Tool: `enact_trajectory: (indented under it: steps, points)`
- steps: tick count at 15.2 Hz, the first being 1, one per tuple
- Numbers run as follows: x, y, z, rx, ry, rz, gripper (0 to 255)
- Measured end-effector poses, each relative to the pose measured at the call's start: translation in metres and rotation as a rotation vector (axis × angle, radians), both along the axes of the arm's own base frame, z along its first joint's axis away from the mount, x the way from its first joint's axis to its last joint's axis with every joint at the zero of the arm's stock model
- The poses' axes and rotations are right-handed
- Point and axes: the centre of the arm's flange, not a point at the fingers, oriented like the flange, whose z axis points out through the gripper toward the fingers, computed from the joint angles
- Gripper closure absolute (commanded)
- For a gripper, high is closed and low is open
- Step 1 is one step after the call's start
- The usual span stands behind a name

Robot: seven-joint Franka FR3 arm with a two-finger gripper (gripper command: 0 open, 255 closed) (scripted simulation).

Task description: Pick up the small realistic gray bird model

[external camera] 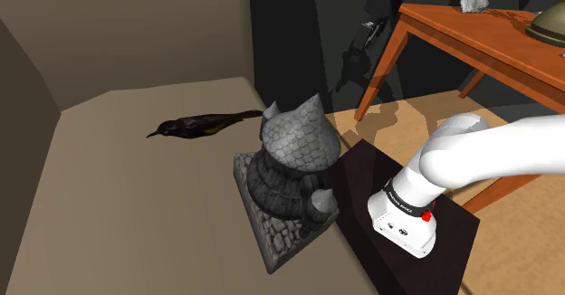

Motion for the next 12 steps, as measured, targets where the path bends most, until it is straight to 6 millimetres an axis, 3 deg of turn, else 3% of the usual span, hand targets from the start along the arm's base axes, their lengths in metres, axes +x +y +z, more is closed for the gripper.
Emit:
enact_trajectory:
  steps: [3, 12]
  points:
    - [0.009, 0.009, -0.007, 0.003, -0.003, 0.033, 0]
    - [0.069, 0.085, -0.047, 0.024, -0.032, 0.271, 0]
